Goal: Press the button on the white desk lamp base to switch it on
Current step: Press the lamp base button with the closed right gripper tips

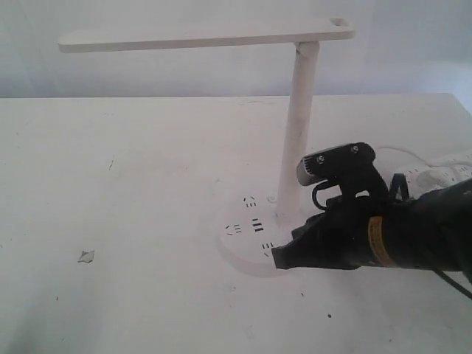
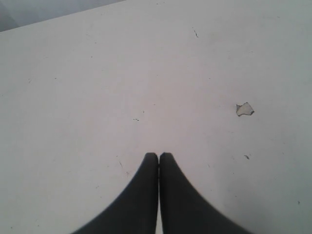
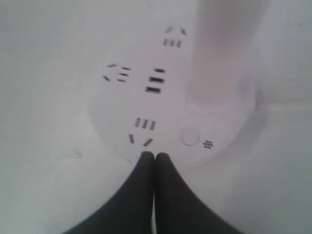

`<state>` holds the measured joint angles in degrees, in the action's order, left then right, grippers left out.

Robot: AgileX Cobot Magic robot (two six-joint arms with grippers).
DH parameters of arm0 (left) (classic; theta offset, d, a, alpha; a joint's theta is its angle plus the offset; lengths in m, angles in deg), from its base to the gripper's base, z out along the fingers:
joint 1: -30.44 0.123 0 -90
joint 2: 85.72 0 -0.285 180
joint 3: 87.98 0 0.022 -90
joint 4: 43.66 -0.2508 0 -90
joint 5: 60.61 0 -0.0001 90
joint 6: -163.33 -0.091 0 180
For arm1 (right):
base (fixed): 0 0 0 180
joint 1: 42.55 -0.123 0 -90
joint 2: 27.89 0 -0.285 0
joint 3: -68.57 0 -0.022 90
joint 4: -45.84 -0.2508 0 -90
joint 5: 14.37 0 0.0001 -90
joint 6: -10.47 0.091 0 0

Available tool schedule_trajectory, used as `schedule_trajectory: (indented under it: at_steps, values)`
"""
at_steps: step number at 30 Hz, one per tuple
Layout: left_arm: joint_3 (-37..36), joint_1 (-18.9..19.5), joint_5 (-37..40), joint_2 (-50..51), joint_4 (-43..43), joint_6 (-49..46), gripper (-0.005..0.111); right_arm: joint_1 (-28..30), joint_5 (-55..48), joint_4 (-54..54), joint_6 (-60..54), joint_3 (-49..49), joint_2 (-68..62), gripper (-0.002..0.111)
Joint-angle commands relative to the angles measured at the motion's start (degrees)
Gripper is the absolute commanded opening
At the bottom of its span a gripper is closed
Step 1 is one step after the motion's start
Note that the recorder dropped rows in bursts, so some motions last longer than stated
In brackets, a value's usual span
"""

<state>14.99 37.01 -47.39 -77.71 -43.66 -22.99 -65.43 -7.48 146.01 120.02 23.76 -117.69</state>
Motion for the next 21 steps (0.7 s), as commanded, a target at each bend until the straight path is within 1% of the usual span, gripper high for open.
schedule_trajectory:
  at_steps: [1, 7, 15, 21]
  values:
    - [-0.2, 0.0, 0.0, -0.2, 0.0, 0.1, 0.0, -0.4, -3.1, -0.3, 3.2, 1.2, -6.3, 0.0]
    - [-0.2, 0.0, 0.0, -0.2, 0.0, 0.1, 0.0, -0.4, -4.3, -0.2, 2.5, 4.3, -10.7, 0.0]
    - [-0.2, 0.0, 0.0, -0.2, 0.0, 0.1, 0.0, -0.4, -5.7, -0.2, 2.5, 7.5, -10.9, 0.0]
    - [-0.2, 0.0, 0.0, -0.2, 0.0, 0.1, 0.0, -0.4, -7.7, -0.2, 2.5, 8.1, -11.5, 0.0]
